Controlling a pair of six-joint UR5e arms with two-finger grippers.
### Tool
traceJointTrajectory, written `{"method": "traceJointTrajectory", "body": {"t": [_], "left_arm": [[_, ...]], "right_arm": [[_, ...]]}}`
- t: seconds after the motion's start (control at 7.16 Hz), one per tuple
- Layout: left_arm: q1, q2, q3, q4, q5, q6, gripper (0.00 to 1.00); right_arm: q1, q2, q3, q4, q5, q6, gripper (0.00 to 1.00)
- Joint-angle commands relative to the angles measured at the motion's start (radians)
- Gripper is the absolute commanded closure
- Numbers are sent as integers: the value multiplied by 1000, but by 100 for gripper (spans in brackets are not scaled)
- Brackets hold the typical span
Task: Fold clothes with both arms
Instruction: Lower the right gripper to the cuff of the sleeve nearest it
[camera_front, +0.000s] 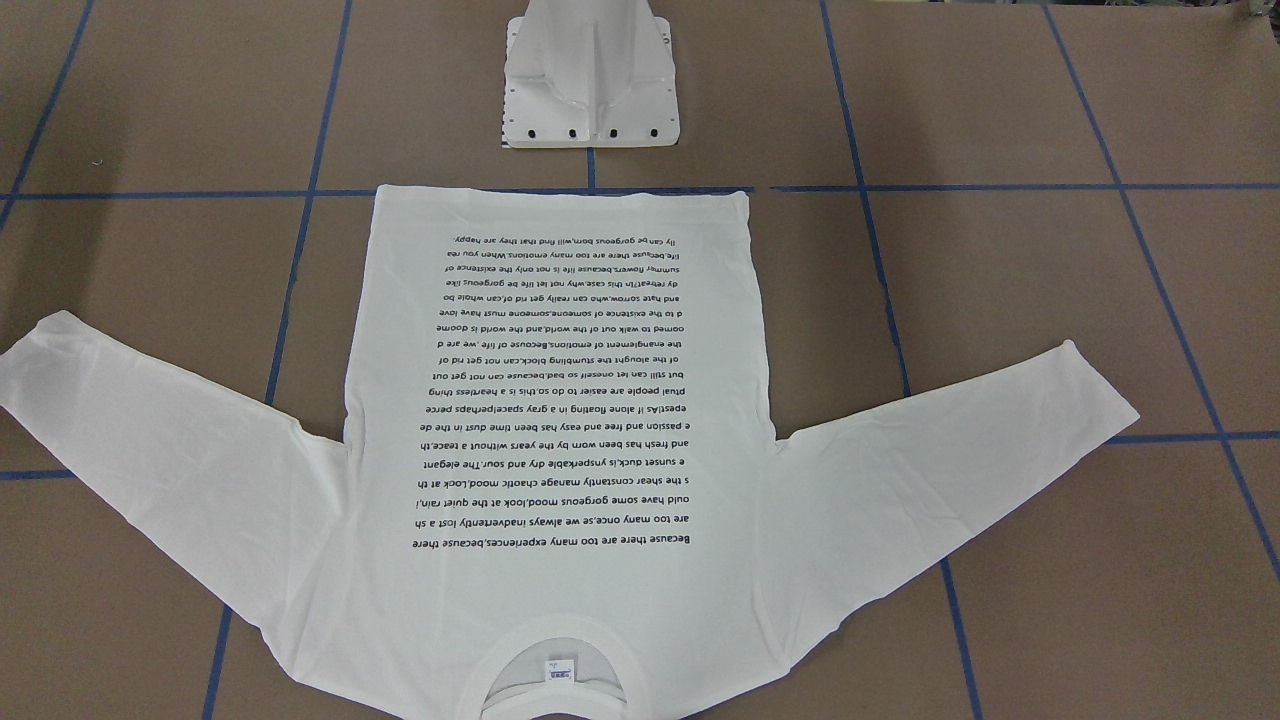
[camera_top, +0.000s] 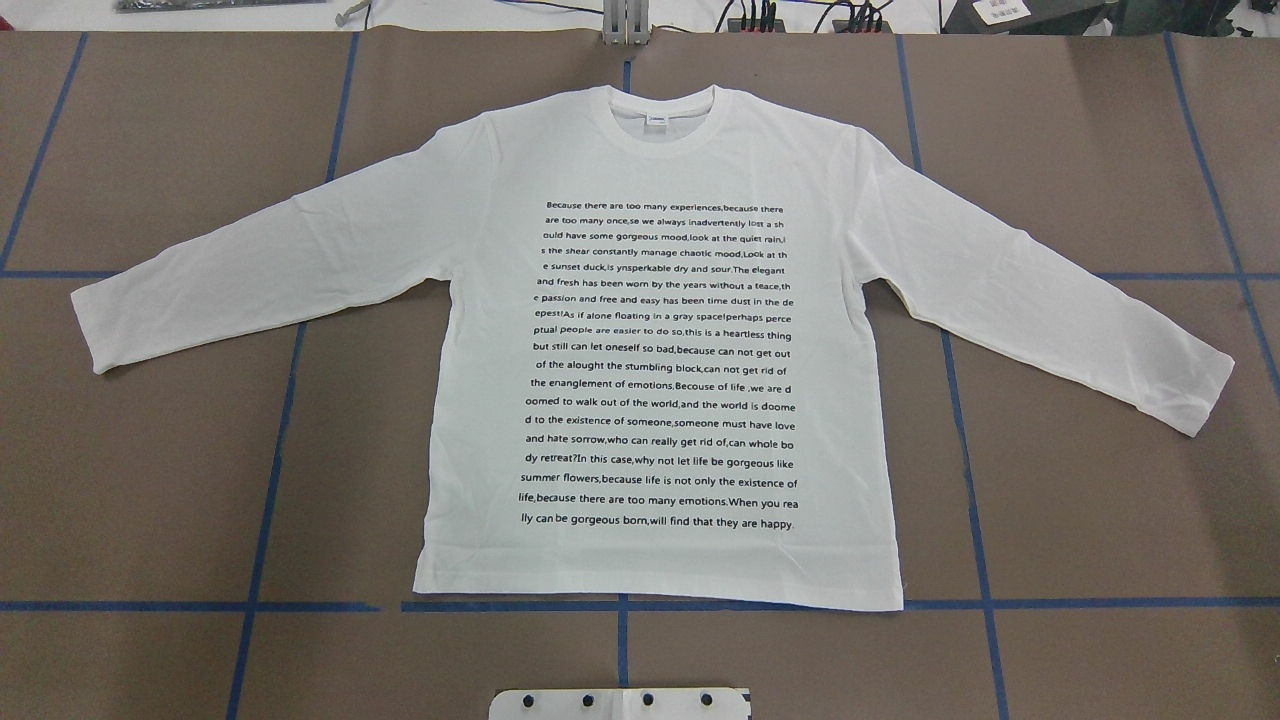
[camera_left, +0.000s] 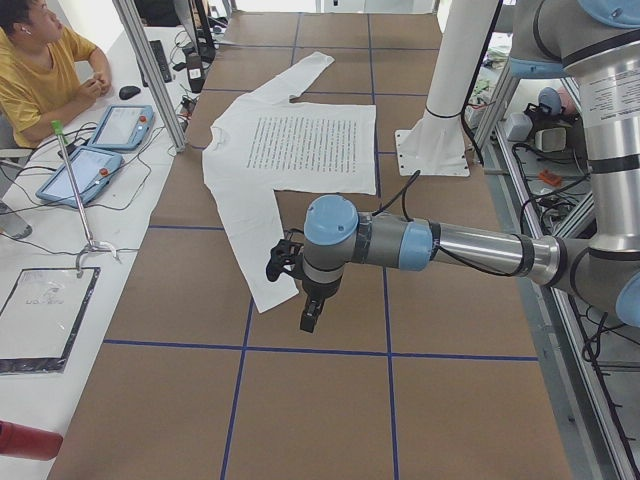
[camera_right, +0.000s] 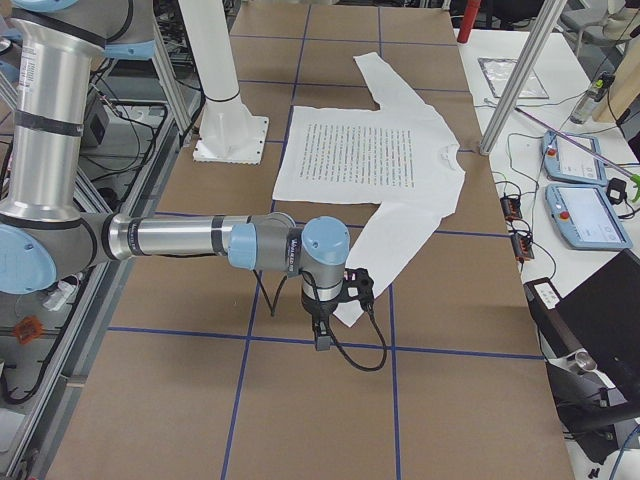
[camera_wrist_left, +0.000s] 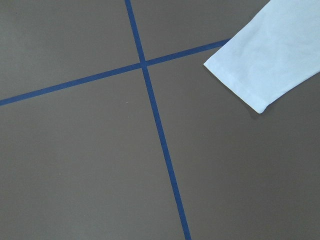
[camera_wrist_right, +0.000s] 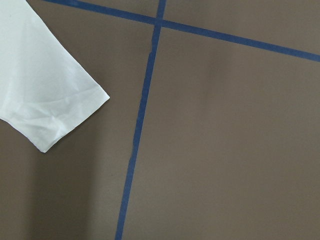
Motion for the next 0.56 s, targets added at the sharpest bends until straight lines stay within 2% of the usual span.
{"method": "traceJointTrajectory", "body": {"t": [0.0, 0.28, 0.42], "left_arm": [[0, 0, -1, -22, 6, 0, 0], [0, -2, -62, -43, 1, -3, 0], [0, -12, -63, -71, 7, 0, 0]], "right_arm": [[0, 1, -6, 5, 3, 5, 0], [0, 24, 20, 8, 8, 13, 0], [0, 72, 45, 8, -1, 22, 0]]}}
